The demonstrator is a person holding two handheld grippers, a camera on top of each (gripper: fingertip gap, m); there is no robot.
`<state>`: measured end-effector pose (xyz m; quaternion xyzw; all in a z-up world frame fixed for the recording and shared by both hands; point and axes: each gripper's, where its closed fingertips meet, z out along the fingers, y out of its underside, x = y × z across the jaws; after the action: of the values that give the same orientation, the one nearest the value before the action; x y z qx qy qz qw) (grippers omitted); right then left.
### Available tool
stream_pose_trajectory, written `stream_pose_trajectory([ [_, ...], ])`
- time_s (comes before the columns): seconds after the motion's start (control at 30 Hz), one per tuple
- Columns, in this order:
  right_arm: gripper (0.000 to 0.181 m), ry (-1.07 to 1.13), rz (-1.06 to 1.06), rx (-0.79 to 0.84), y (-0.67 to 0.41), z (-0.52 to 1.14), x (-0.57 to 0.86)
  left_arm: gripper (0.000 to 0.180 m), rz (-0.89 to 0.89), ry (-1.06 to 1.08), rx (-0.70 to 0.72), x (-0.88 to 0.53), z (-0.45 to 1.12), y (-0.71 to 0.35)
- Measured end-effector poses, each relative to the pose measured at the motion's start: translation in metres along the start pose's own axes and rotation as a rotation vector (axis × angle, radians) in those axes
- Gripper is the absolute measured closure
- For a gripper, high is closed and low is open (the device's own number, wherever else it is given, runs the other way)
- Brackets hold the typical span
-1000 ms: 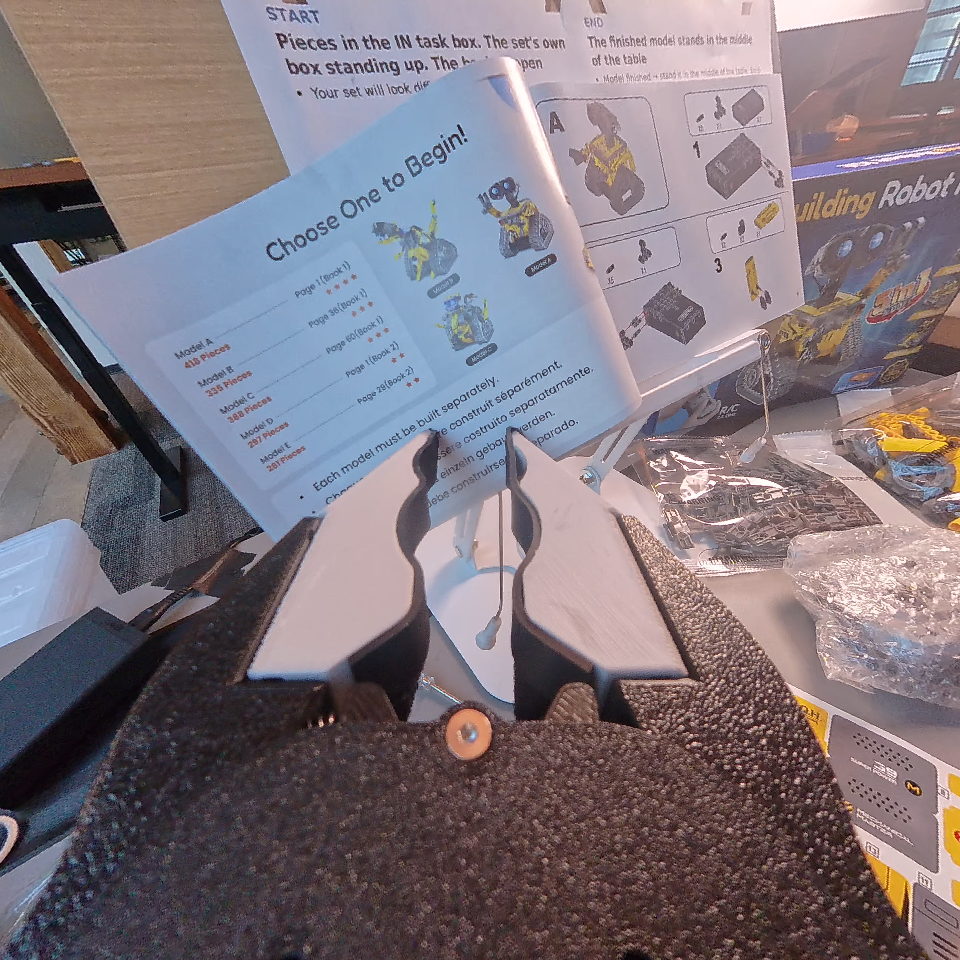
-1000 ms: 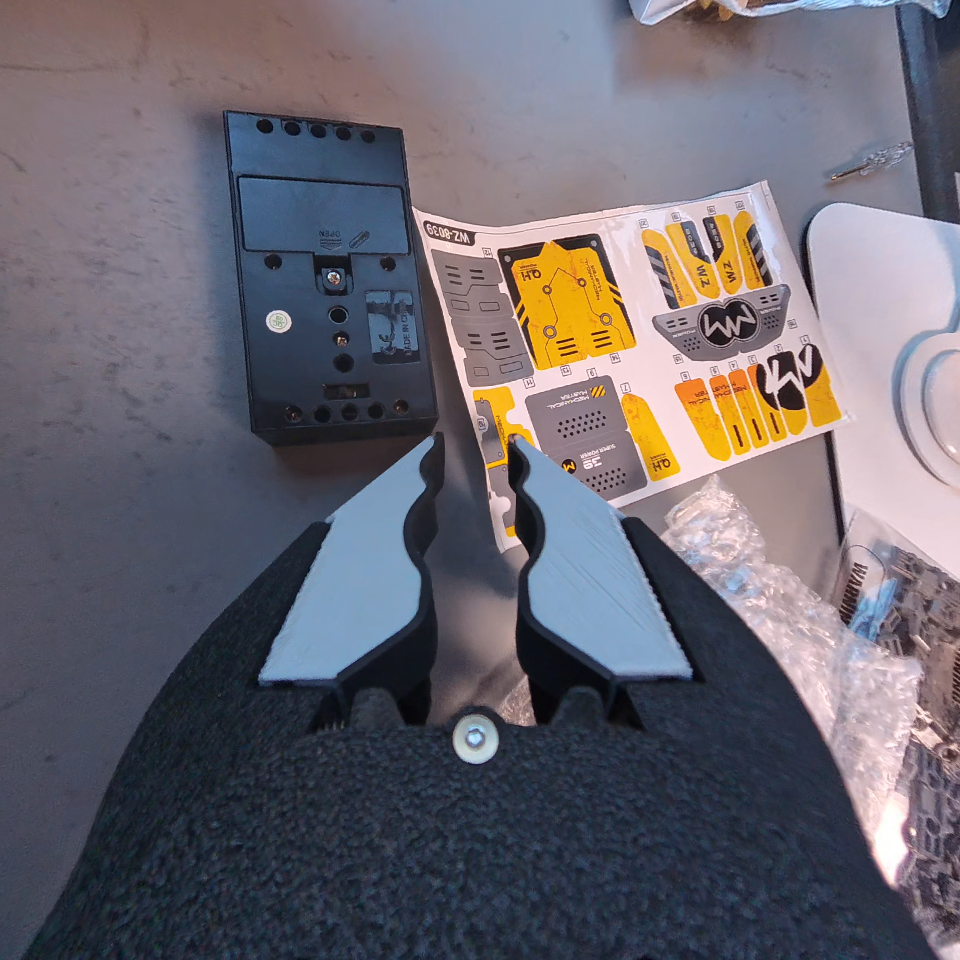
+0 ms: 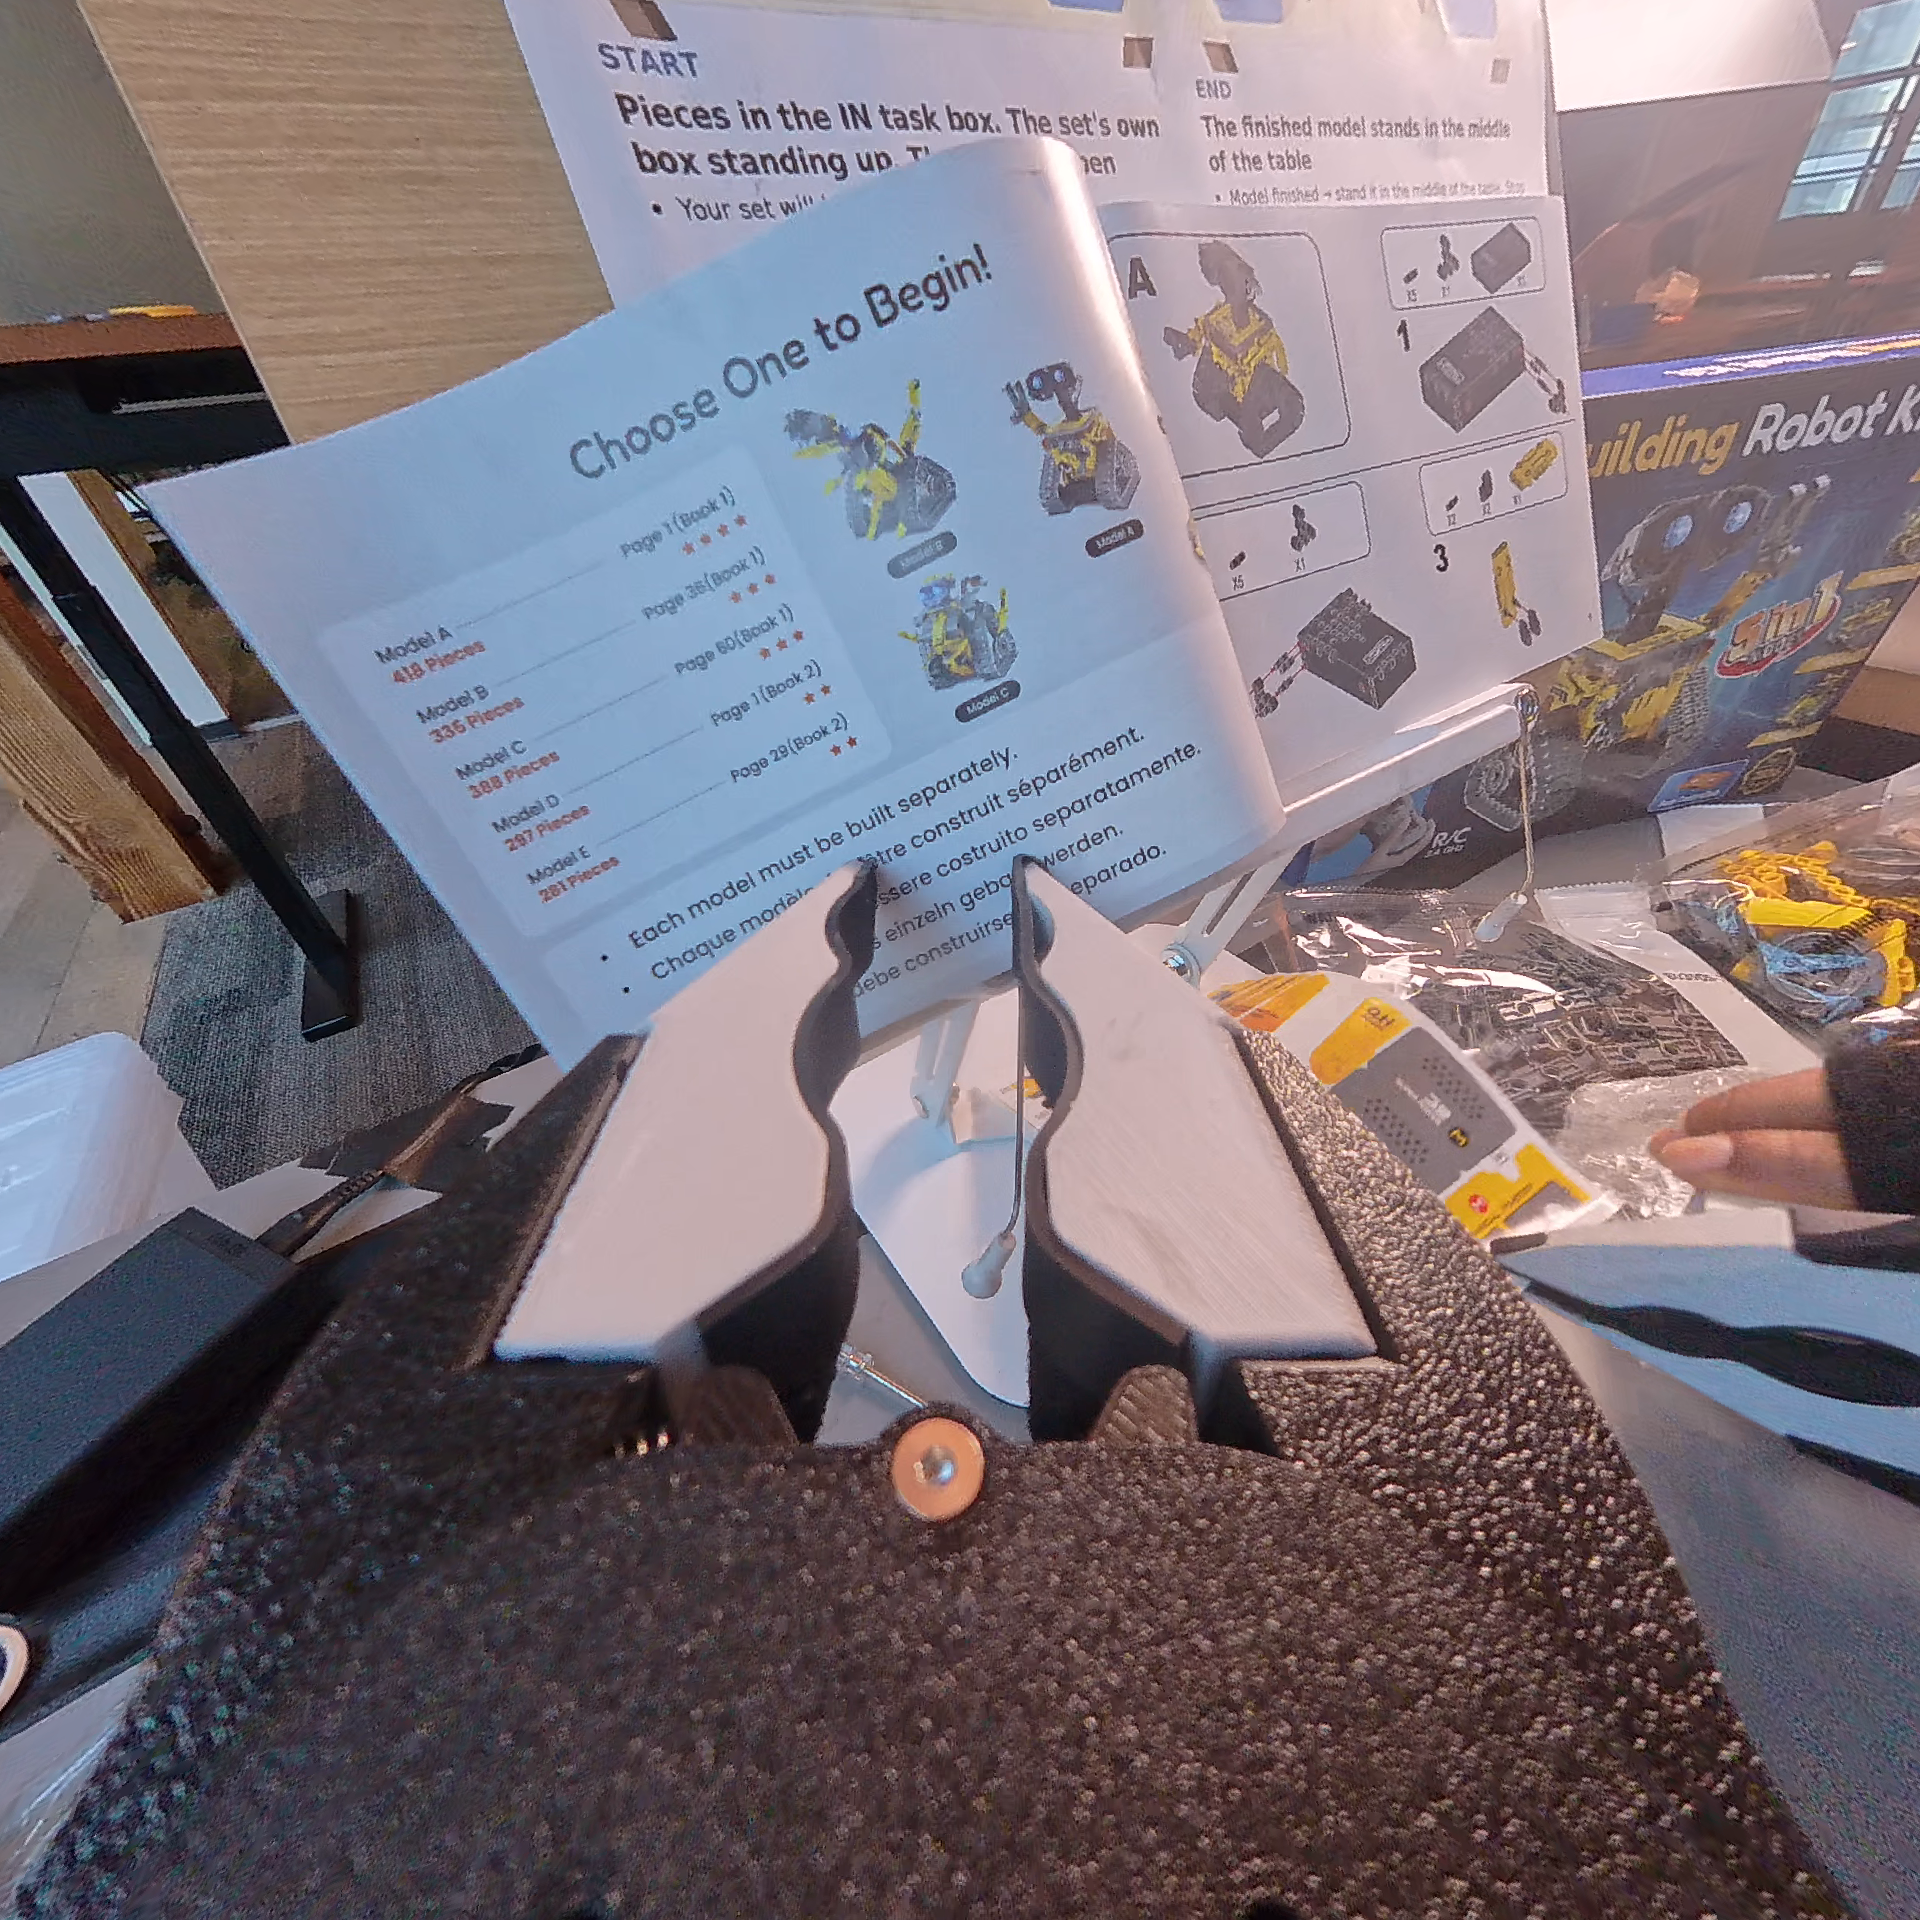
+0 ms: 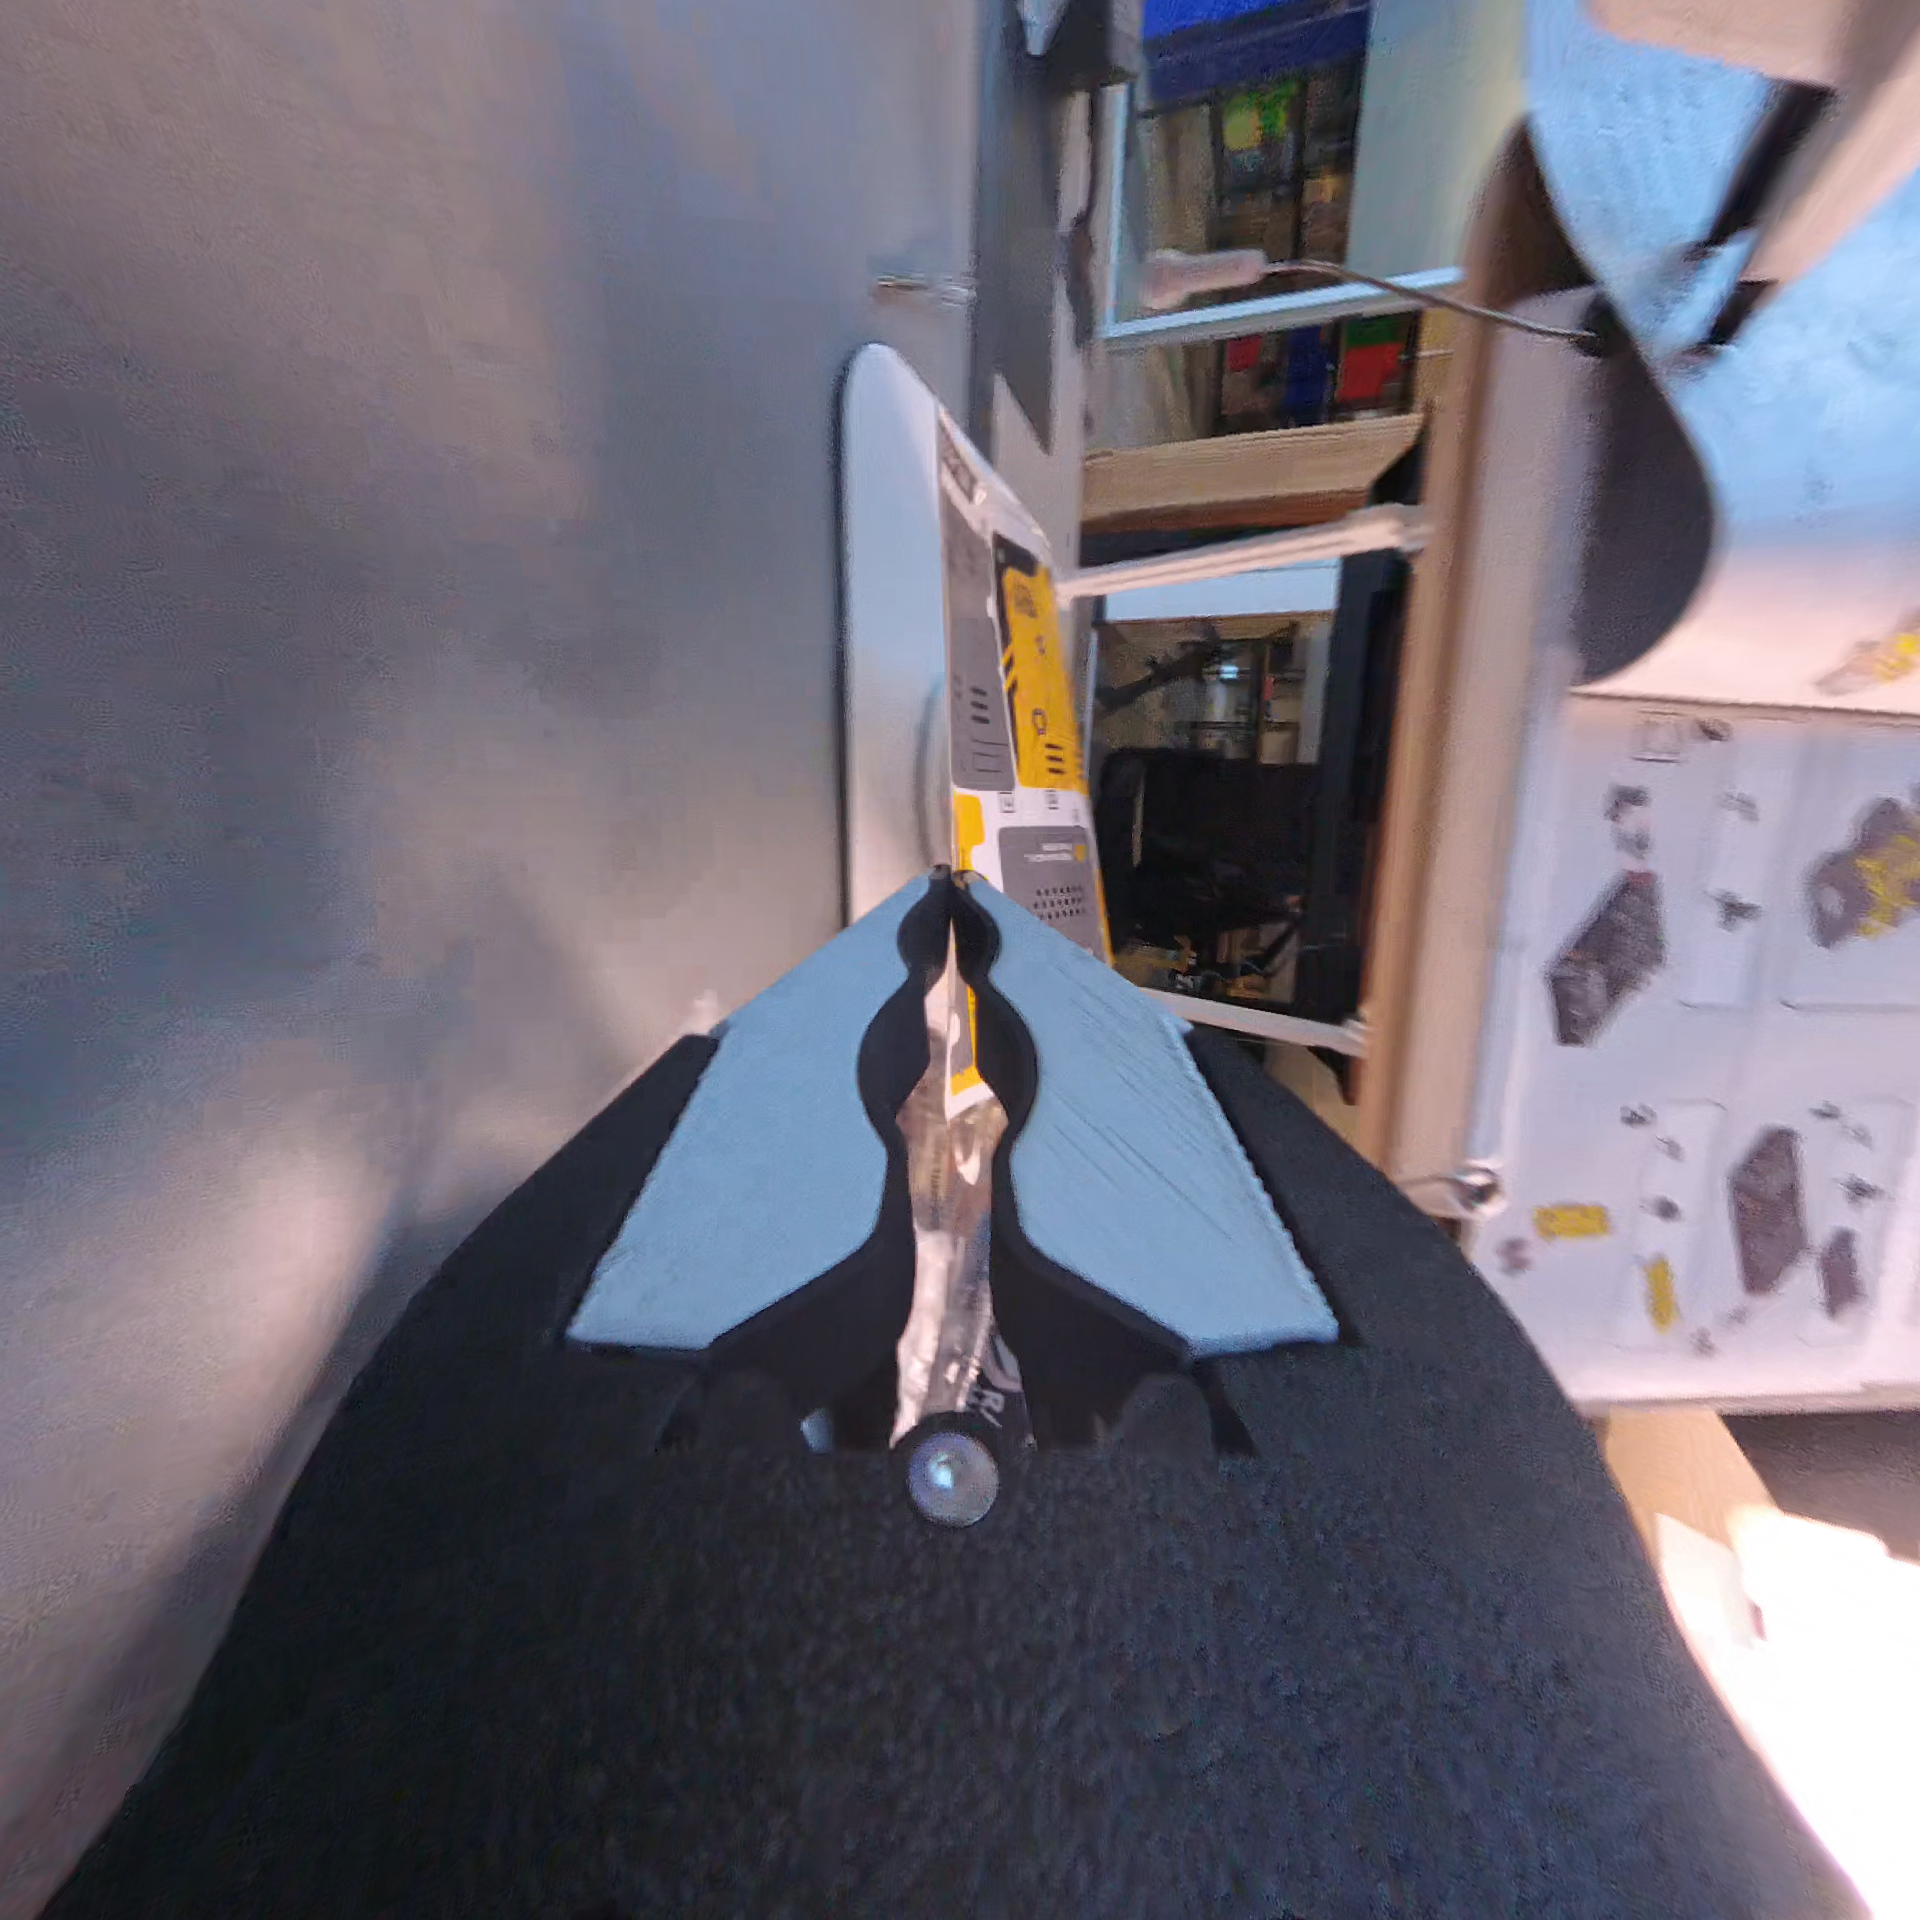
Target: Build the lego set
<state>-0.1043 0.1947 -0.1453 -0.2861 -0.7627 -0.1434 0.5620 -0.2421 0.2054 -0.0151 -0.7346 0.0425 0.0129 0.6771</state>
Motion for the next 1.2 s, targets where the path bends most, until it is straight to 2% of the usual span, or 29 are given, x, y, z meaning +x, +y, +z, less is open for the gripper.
stream_pose_trajectory([
  [0.17, 0.181, -0.1, 0.047, -0.033, 0.009, 0.029, -0.007, 0.154, 0.0, -0.001, -0.002, 0.0, 0.001, 0.001],
  [0.27, 0.181, -0.231, 0.073, -0.035, 0.005, 0.042, -0.018, 0.154, -0.003, -0.002, -0.005, -0.001, 0.001, 0.003],
  [0.4, 0.181, -0.225, 0.096, -0.007, -0.008, 0.05, -0.01, 0.154, -0.001, -0.021, -0.013, -0.007, 0.001, 0.006],
  [0.53, 0.181, -0.17, 0.14, -0.198, 0.036, 0.067, 0.004, 0.156, -0.004, -0.052, -0.019, -0.017, -0.001, 0.009],
  [0.73, 0.181, -0.344, 0.213, -0.039, -0.004, 0.052, -0.023, 0.157, 0.009, -0.073, -0.021, -0.024, 0.0, 0.012],
  [0.87, 0.181, -0.464, 0.425, -0.021, -0.014, 0.042, -0.028, 0.157, 0.017, -0.077, -0.024, -0.025, -0.001, 0.012],
  [1.0, 0.181, -0.322, 0.555, -0.179, 0.025, 0.043, -0.007, 0.157, 0.009, -0.076, -0.022, -0.026, 0.0, 0.012],
  [1.1, 0.181, -0.212, 0.58, -0.226, 0.046, 0.044, 0.003, 0.157, 0.012, -0.076, -0.022, -0.025, 0.0, 0.012],
  [1.2, 0.181, -0.279, 0.441, -0.105, 0.021, 0.042, -0.01, 0.157, 0.014, -0.077, -0.023, -0.024, 0.0, 0.012],
])
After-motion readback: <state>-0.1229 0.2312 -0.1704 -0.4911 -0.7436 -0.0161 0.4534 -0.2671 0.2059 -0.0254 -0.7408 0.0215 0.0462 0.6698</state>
